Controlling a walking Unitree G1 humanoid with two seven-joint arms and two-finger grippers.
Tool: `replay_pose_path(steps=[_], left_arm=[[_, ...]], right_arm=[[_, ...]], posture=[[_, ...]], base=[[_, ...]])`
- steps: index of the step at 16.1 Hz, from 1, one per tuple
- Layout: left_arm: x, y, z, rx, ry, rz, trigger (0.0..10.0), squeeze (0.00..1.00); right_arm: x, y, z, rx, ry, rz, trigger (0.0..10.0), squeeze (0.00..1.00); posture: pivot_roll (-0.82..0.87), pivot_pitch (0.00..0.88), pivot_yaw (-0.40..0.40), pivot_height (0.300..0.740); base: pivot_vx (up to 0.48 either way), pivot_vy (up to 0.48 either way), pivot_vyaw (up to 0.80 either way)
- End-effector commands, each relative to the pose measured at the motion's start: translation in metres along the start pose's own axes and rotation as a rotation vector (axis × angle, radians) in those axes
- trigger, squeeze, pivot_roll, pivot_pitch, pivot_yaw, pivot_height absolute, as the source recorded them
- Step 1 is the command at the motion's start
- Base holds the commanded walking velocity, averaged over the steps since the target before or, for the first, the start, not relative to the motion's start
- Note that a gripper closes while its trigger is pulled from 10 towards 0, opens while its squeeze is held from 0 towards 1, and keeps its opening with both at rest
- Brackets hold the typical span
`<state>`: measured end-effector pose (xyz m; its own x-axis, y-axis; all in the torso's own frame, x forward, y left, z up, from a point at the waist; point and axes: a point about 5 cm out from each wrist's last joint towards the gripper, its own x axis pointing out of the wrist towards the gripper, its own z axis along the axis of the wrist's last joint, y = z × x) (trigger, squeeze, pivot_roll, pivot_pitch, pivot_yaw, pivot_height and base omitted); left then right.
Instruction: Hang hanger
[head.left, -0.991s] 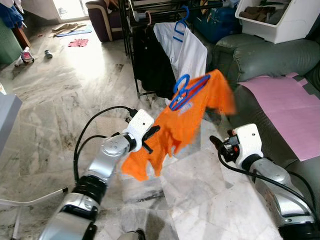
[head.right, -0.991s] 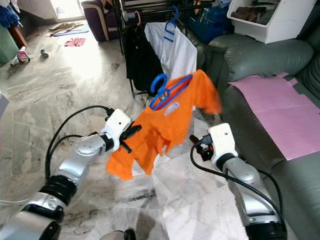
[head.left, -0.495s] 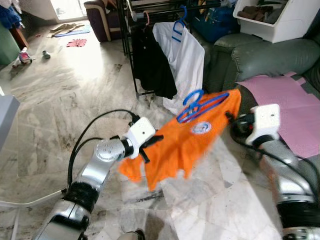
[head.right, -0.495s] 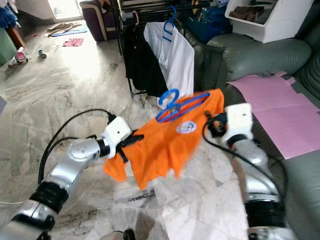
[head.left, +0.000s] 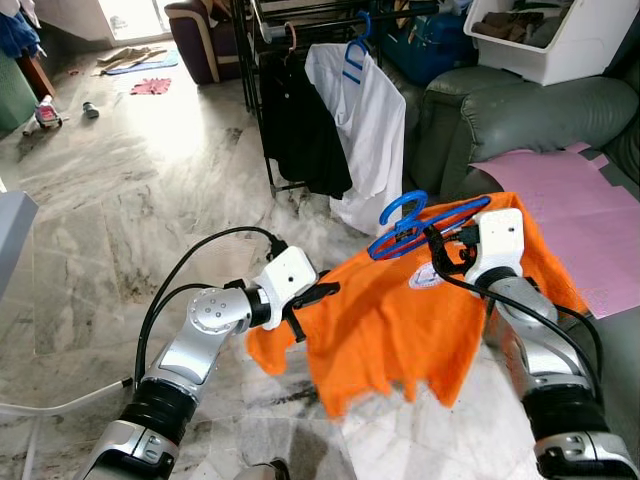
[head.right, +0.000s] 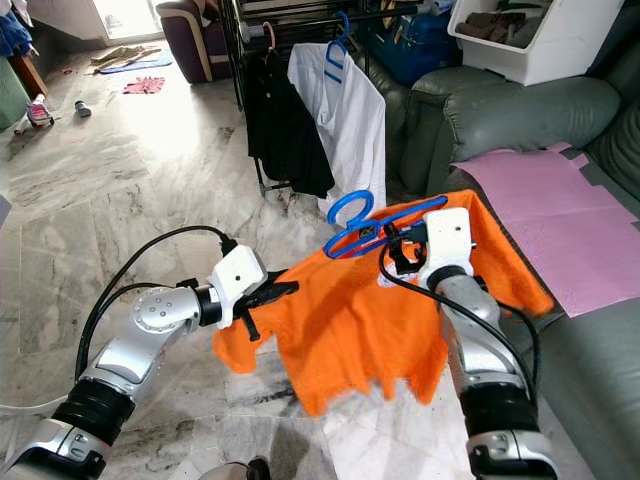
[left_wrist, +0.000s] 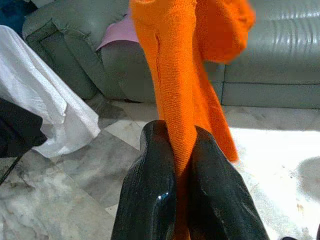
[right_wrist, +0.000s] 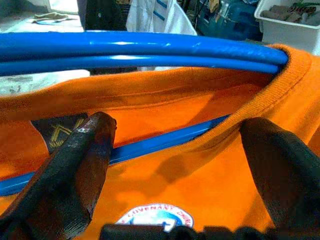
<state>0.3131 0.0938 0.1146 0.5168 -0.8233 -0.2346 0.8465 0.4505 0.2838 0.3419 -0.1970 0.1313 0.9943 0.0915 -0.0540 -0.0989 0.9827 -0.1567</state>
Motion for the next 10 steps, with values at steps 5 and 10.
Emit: replay_pose_path(steps=[5, 10], left_arm=[[-0.003, -0.003, 0.005, 0.006, -0.024, -0.018, 0.0, 0.00], [-0.003, -0.004, 0.003, 0.001, -0.018, -0.021, 0.0, 0.00]], right_arm=[[0.002, -0.010, -0.004, -0.071, 0.002, -0.071, 4.0, 0.00], [0.001, -0.016, -0.005, -0.119, -0.008, -0.119, 4.8, 0.00]], posture=[[-0.05, 0.074, 0.031, 0.740], [-0.05, 0.077, 0.036, 0.740]], base=[[0.000, 0.000, 0.00], [0.000, 0.000, 0.00]])
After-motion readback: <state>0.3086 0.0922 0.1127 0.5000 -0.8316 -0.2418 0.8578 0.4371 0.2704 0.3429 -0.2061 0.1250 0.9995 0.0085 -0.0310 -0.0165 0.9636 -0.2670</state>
